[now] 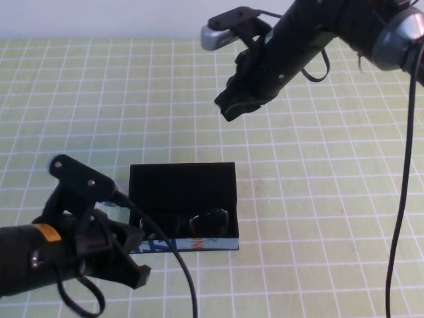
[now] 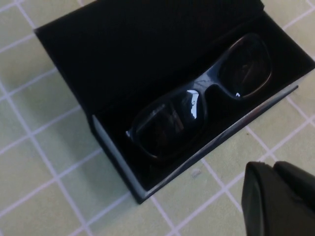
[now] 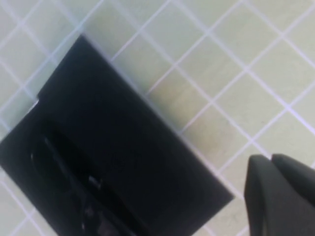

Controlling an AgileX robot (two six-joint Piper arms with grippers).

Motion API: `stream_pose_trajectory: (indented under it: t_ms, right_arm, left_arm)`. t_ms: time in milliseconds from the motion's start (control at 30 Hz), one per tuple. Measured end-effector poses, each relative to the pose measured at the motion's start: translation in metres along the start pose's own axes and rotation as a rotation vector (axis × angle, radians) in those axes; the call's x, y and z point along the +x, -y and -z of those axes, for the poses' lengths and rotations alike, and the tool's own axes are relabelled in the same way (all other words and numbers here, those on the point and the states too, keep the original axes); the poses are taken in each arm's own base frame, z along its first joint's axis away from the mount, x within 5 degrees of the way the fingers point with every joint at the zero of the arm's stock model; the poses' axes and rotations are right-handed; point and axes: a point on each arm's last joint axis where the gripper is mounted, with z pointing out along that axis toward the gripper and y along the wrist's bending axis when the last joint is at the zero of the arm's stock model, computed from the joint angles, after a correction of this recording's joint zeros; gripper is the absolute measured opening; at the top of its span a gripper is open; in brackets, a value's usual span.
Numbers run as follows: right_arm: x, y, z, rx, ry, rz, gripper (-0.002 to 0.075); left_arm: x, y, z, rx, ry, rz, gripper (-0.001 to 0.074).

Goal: Return glasses to glasses case
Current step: Close the glasses case

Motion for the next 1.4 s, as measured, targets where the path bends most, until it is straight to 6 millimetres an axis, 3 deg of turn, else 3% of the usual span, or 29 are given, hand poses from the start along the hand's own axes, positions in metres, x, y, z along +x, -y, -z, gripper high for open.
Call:
stream_pose_trajectory:
  t_ms: [133, 233, 400, 600, 800, 1133, 1400]
  right_arm:
    - [0.008, 0.038, -0.002, -0.063, 0.037, -0.143, -0.0015]
    - [0.019, 0.066, -0.016, -0.086, 0.023, -0.227, -0.0015]
    - [0.036, 0.086, -0.05, -0.121, -0.054, -0.277, -0.0015]
    - [0.046, 0.088, -0.089, -0.23, -0.078, -0.328, -0.0015]
    - [0.053, 0.091, -0.11, -0.286, -0.088, -0.376, -0.0015]
    - [0.045, 0.081, -0.111, -0.409, -0.019, -0.395, -0.0015]
    - [0.04, 0.056, -0.12, -0.401, -0.06, -0.327, -0.0016]
  left_arm:
    - [0.0, 0.007, -0.025, 0.011, -0.018, 0.02, -0.0001]
    - [0.003, 0.011, -0.042, 0.014, -0.053, 0.023, -0.0001]
    - [0.01, 0.01, -0.063, -0.005, -0.095, 0.056, -0.0001]
    - [0.016, 0.006, -0.077, -0.036, -0.115, 0.077, -0.0001]
    - [0.017, 0.004, -0.083, -0.052, -0.118, 0.082, -0.0001]
    - [0.019, 0.002, -0.087, -0.066, -0.116, 0.081, -0.0001]
    - [0.017, 0.002, -0.087, -0.075, -0.102, 0.084, -0.0001]
